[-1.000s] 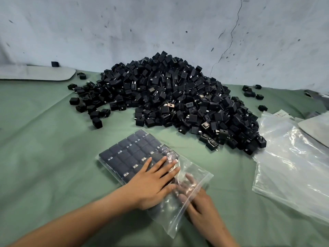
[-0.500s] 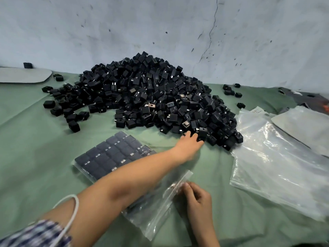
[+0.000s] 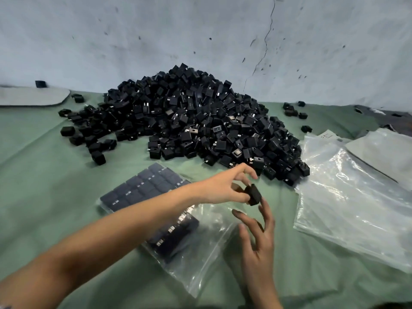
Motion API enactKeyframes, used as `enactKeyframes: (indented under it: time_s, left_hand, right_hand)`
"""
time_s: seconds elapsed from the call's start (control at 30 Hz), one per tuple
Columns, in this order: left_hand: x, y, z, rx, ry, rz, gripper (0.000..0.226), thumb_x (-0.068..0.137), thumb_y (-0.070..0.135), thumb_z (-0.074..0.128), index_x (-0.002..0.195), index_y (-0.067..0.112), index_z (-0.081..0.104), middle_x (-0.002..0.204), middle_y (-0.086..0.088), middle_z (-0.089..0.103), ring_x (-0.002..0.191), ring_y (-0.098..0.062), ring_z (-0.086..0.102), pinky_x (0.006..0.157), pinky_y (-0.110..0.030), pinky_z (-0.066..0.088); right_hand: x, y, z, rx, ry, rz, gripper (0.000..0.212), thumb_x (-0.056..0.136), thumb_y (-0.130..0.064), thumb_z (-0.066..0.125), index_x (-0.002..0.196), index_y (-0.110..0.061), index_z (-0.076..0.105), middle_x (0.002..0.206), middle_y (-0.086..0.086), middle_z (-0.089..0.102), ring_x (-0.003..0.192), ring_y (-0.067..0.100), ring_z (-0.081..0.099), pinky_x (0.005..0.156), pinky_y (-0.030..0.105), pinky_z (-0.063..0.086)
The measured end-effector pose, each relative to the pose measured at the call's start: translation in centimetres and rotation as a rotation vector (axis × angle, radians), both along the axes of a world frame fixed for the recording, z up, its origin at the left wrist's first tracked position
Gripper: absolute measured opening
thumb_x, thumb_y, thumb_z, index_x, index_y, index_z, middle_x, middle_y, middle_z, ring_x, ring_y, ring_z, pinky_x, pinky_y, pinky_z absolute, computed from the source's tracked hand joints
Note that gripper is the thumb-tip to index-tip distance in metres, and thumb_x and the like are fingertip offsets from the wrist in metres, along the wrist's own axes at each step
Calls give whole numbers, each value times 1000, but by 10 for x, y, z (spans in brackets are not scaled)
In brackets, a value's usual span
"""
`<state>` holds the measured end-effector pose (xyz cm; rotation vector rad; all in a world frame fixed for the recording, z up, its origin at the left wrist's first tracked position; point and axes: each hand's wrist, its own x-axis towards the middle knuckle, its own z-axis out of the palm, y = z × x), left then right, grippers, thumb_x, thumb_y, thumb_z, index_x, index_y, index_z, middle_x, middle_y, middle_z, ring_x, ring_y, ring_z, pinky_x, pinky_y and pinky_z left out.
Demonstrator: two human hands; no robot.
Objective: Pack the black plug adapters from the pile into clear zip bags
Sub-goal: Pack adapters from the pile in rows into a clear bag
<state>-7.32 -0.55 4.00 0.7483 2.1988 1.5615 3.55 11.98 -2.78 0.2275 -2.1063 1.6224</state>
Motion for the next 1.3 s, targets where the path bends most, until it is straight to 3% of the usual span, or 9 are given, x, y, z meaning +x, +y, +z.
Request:
enactKeyframes:
  time_s: [0.1, 0.23, 0.37, 0.5, 0.63, 0.8, 0.9, 1.1, 1.3]
  left_hand:
    - [25, -25, 4, -19, -26, -70, 40, 85, -7, 57, 114, 21, 53, 116, 6, 60, 88, -17, 62, 79, -32, 50]
    - [46, -41, 2, -66, -15, -57, 38, 85, -14, 51, 117, 6, 53, 117, -1, 60, 92, -19, 64, 81, -26, 51]
    - [56, -50, -4, -215, 165, 3, 36, 88, 2, 60, 121, 16, 55, 119, 6, 60, 100, -9, 62, 90, -30, 50]
    - [59, -65, -27, -616, 549, 287, 50, 95, 35, 54, 142, 24, 39, 142, 6, 44, 133, -9, 34, 114, -33, 23]
    - [65, -75, -53, -901, 399, 392, 65, 98, 56, 31, 154, 27, 13, 161, 7, 12, 148, -10, 2, 121, -40, -1]
    - [67, -76, -67, -950, 397, 418, 66, 99, 58, 18, 155, 26, 2, 162, 10, -2, 148, -7, -7, 118, -34, -11]
    - [67, -77, -69, -954, 407, 417, 67, 99, 59, 15, 154, 25, -1, 162, 10, -6, 147, -6, -9, 117, -33, -13]
    - [69, -77, -72, -993, 421, 393, 67, 99, 58, 10, 153, 24, -8, 161, 9, -12, 146, -8, -15, 119, -37, -14]
    - [69, -76, -72, -1029, 410, 370, 63, 100, 53, 7, 152, 23, -13, 160, 8, -17, 145, -8, -19, 117, -39, -17]
  right_hand:
    - [0, 1, -1, 95, 94, 46, 26, 86, -11, 56, 100, -27, 70, 145, 7, 40, 135, 12, 37, 104, 22, 35]
    - [4, -2, 0, 175, 123, 87, 25, 84, -7, 57, 96, -23, 73, 131, 8, 52, 124, 11, 49, 101, 20, 37]
    - [11, 5, 0, 188, 99, 90, 23, 81, -6, 57, 88, -16, 76, 123, 12, 56, 118, 17, 54, 98, 26, 41]
    - [19, 25, -5, 231, 7, 0, 21, 72, -9, 59, 76, -20, 77, 112, 14, 62, 103, 13, 56, 88, 30, 43]
    - [25, 25, -4, 395, -74, 137, 19, 68, -13, 64, 73, -23, 79, 108, 2, 65, 98, 12, 58, 83, 30, 43]
    - [8, -3, -4, 476, -173, 368, 21, 88, -10, 63, 101, -19, 76, 135, -11, 43, 128, 9, 43, 107, 16, 30]
    - [-8, -17, -10, 590, -183, 391, 26, 94, -17, 56, 116, -24, 68, 151, -10, 23, 140, 7, 24, 116, 26, 22]
    - [-14, -17, -12, 527, -134, 345, 33, 93, -20, 57, 116, -44, 58, 152, -12, 27, 139, 9, 29, 115, 36, 26]
    - [-16, -15, -14, 608, -244, 439, 34, 97, -25, 51, 130, -31, 56, 159, -6, 6, 145, 6, 13, 118, 29, 19]
